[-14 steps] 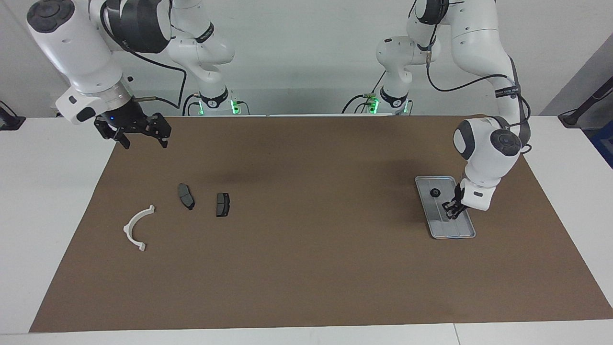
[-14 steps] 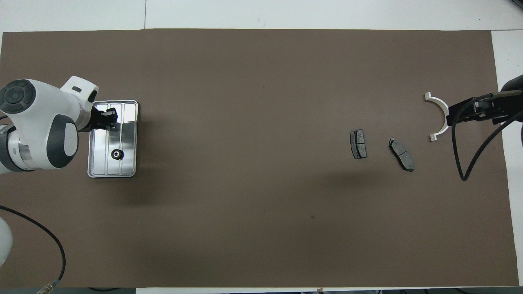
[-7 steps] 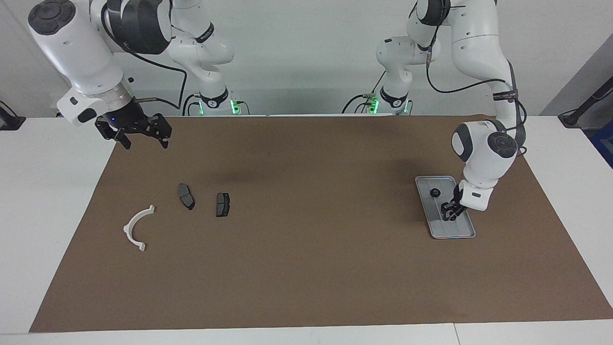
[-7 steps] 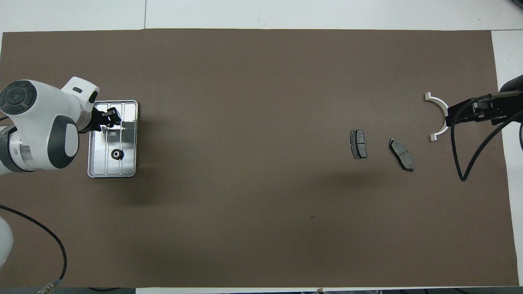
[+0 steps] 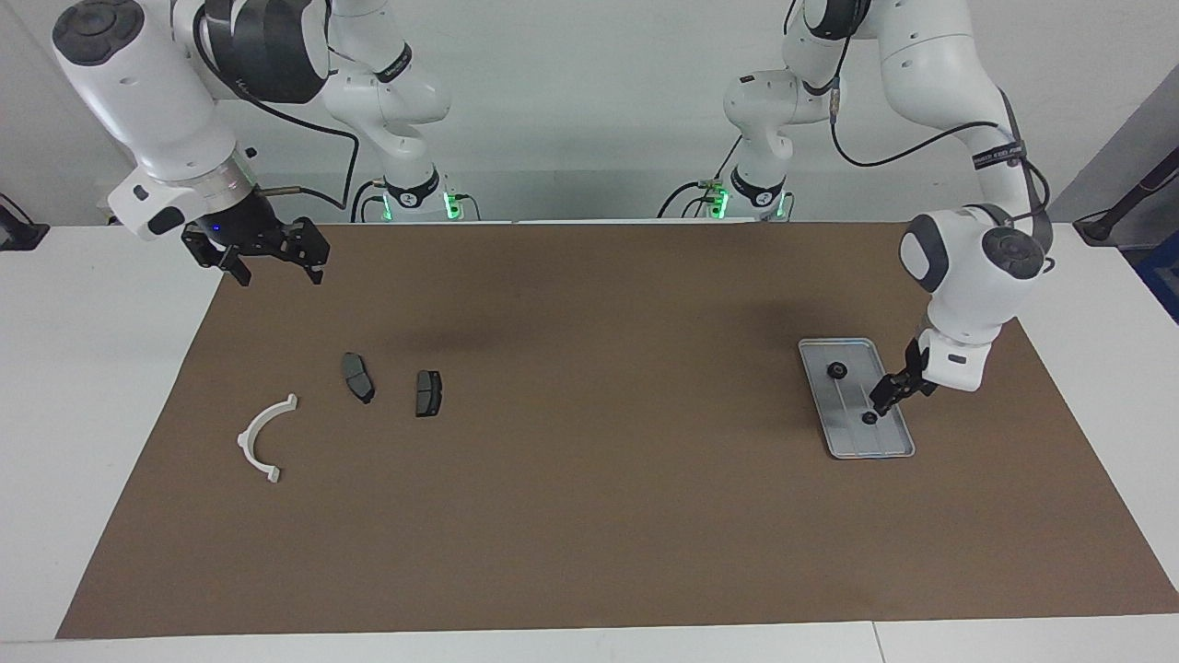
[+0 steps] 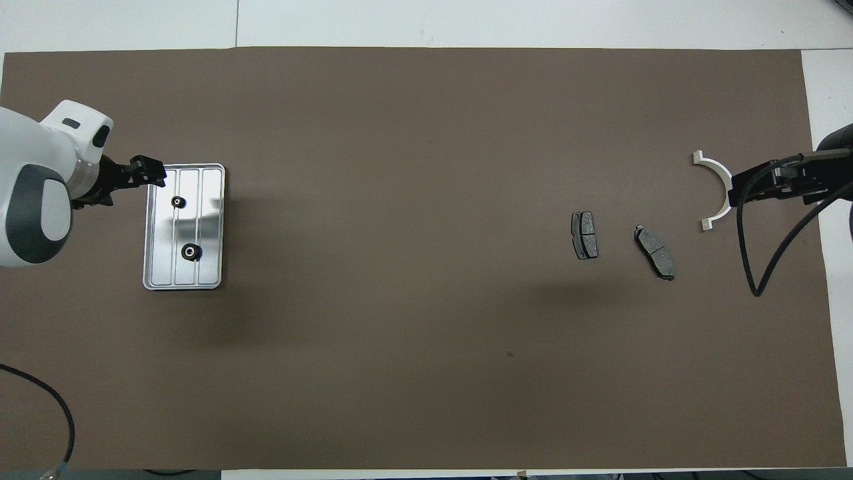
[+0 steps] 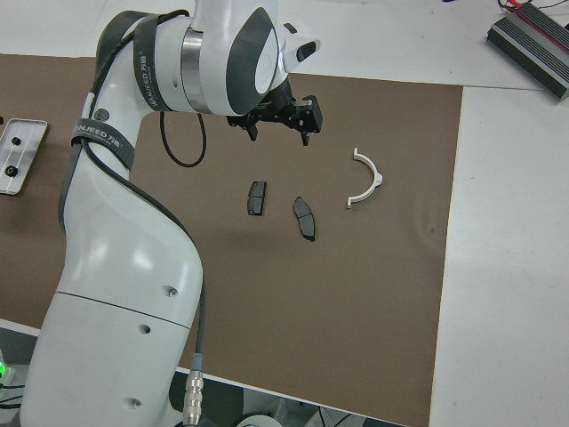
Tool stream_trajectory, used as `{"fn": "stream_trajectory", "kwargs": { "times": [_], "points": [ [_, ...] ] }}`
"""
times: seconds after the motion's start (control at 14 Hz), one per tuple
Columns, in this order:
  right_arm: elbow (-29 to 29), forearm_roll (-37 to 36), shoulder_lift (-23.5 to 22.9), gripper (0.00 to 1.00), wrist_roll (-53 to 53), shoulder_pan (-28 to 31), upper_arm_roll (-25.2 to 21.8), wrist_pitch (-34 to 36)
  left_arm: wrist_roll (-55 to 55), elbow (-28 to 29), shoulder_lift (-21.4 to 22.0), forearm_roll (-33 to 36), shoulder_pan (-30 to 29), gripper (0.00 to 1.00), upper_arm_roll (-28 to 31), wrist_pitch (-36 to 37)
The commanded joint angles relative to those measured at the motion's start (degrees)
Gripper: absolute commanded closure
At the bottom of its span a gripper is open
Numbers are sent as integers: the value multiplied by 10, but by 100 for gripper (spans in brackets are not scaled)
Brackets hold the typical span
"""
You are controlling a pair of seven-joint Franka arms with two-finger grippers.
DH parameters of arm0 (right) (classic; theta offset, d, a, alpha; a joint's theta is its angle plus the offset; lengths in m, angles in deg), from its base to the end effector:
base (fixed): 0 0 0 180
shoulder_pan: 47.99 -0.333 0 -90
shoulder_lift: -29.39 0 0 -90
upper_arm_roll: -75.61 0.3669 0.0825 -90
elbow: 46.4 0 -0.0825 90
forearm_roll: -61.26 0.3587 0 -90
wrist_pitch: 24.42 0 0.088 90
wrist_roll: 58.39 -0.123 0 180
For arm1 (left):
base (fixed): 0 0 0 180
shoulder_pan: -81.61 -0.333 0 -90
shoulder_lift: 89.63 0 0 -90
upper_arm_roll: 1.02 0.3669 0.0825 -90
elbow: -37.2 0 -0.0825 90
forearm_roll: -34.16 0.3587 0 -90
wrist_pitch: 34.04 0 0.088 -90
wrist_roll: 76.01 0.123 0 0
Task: Pick bearing gear from pile to tray
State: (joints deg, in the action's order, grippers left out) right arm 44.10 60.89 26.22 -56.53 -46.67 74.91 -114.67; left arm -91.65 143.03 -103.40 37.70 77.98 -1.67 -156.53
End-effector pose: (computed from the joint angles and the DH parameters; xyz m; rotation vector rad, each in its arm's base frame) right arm 0.5461 -0.0198 0.6261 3.1351 -0.0040 -0.0939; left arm 0.6132 0.0359 0.4460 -3.0627 -0.4527 -0.0863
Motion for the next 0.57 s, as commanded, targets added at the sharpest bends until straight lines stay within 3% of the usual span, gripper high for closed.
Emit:
{"fn": "stream_trajectory", "kwargs": {
  "times": [0.0,0.29,0.5],
  "points": [
    [20,-11,17,0,6,4,2,-3,9,-38,45,-4,-5,0,-9,116],
    [20,-28,17,0,6,2,2,-2,10,-162,54,-33,-5,0,-8,297],
    [20,-28,16,0,6,4,3,-3,13,-172,96,-41,-9,0,-3,346]
  ]
}}
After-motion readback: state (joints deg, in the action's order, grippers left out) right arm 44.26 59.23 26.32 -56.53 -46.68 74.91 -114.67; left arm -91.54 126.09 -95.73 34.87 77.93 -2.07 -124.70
